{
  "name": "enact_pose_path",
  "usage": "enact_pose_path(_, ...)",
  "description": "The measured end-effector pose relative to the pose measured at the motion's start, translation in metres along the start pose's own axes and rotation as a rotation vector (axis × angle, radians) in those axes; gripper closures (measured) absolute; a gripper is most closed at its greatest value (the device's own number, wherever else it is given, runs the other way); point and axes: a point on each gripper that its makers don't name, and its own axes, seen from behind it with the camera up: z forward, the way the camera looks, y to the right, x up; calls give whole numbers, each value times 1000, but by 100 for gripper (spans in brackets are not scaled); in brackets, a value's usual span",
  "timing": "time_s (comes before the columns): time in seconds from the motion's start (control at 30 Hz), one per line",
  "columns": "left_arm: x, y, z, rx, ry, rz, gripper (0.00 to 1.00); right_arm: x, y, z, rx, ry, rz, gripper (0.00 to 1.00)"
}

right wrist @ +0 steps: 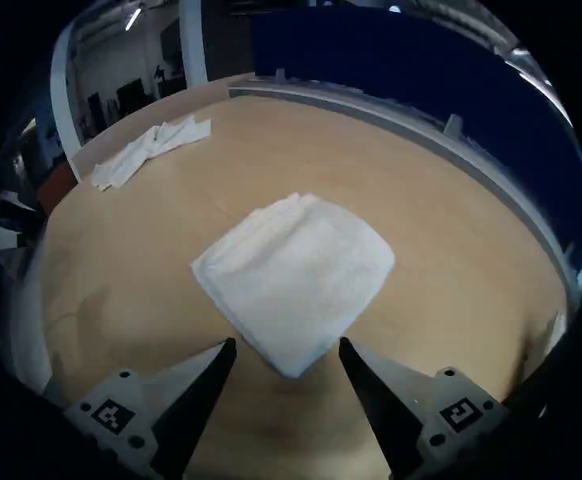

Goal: Fold towel

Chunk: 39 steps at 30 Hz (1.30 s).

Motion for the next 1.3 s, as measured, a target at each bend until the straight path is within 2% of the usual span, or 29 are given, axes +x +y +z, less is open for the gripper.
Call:
enact_pose_path(0.07, 0, 1, 1, -2, 0, 1, 4, -4, 0, 0, -1, -5, 4, 1)
enact_pose_path(0.2, 0, 3, 1, -6, -1, 5, 4, -12, 0, 3, -1, -16, 8, 14)
enact_pose_path(0.33, 0, 4, 1, -10, -1, 5, 4, -20, -1, 6, 11, -26, 16, 33)
enact_pose_path(0.53, 0, 4, 2, -14, -2, 4, 5, -26, 1, 9, 0, -30, 32, 72)
enact_pose_path(0.63, -1, 5, 3, -17, -2, 6, 5, -25, 2, 9, 1, -27, 40, 78)
enact_pose_path(0.73, 0, 5, 3, -17, -3, 10, 5, -25, 2, 8, 8, -26, 44, 88)
enact_pose_path(0.87, 1, 6, 3, -19, -3, 11, 5, -23, 3, 8, 10, -24, 39, 93)
enact_pose_path(1.03, 2, 6, 4, -23, -2, 11, 5, -13, 4, 3, 13, -3, 30, 94)
enact_pose_path(1.3, 10, 8, 6, -34, 12, 14, 5, 39, 5, -29, 24, 84, -6, 95)
